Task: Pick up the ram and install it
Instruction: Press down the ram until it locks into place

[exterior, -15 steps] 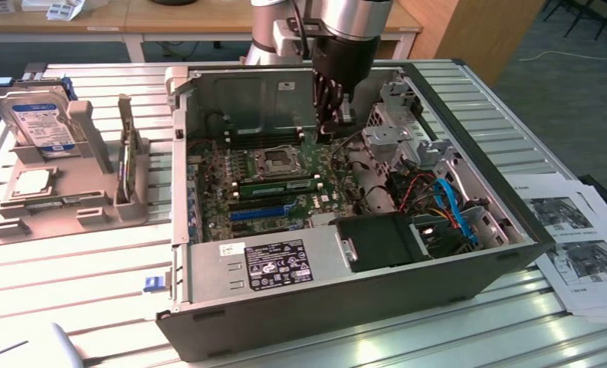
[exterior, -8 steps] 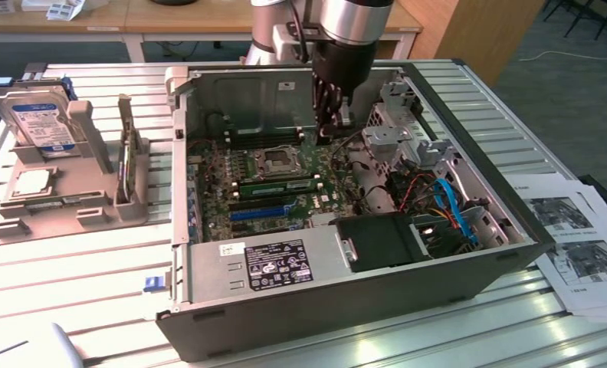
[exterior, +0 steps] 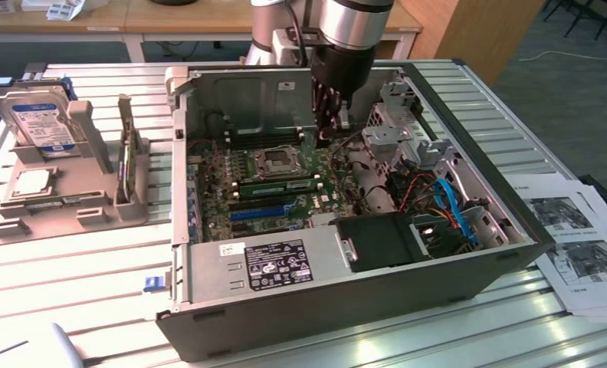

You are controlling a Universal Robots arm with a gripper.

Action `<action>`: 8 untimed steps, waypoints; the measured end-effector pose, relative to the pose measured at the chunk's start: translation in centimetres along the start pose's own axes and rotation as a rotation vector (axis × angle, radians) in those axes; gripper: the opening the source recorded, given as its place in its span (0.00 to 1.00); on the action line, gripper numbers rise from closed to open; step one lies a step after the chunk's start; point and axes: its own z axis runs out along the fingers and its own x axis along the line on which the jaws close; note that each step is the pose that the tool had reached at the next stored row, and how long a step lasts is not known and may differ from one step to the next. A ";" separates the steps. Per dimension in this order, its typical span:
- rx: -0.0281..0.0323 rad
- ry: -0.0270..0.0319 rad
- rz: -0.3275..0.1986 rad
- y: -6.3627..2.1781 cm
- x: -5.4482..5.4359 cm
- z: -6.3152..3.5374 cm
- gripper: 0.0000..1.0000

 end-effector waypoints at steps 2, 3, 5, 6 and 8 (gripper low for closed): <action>0.0000 0.0005 0.000 -0.01 0.0 0.16 0.10; 0.0000 0.0009 0.000 -0.01 0.0 0.26 0.10; 0.0000 0.0017 0.000 -0.02 0.0 0.46 0.10; 0.0000 0.0021 0.000 -0.02 0.0 0.55 0.10; 0.0001 0.0030 0.000 -0.03 0.0 0.75 0.10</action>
